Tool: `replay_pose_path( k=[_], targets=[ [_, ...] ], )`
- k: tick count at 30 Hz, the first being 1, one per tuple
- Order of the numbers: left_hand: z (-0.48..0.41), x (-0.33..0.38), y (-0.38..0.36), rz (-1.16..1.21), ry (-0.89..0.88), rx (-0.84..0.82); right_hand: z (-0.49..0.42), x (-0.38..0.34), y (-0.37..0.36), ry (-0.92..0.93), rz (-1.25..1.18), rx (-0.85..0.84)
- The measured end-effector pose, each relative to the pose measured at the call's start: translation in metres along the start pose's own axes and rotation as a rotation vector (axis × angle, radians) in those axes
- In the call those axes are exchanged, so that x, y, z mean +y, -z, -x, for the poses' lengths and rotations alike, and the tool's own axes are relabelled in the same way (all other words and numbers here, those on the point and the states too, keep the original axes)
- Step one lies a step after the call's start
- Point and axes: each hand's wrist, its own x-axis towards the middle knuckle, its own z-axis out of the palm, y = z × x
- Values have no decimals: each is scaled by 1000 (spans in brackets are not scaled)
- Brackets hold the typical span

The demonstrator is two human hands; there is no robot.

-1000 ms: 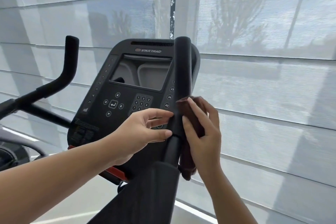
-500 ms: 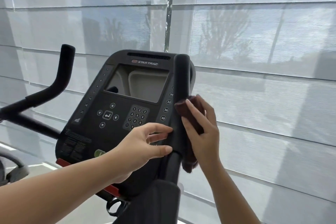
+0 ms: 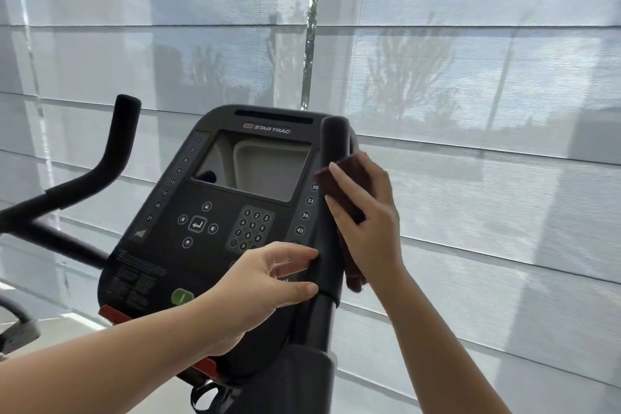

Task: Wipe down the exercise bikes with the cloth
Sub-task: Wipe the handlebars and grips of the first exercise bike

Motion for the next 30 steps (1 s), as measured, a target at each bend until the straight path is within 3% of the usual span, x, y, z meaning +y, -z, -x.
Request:
replay_pose_path(
  k=[4,10,13,21,26,28,30],
  targets=[
    [-1,3,4,-115,-80,-43,47,-5,6,5,72,-64],
    [-5,7,9,-405,-227,-66,-29,-6,-1,208,373,-49],
    [-5,7,11,-440,-262,-66,-43,-7,-1,233,408,-64],
    [5,5,20,-439,-293,-148,32,-17,34,130,257,-434],
    [9,6,29,-542,-268,-265,-7,-28,25,405,597,-512],
    [11,5,33,-593,-296,-301,-38,-30,17,517,771,-451],
    [13,4,36,-594,-336,-348,-61,-33,12,479,815,-377]
  ],
)
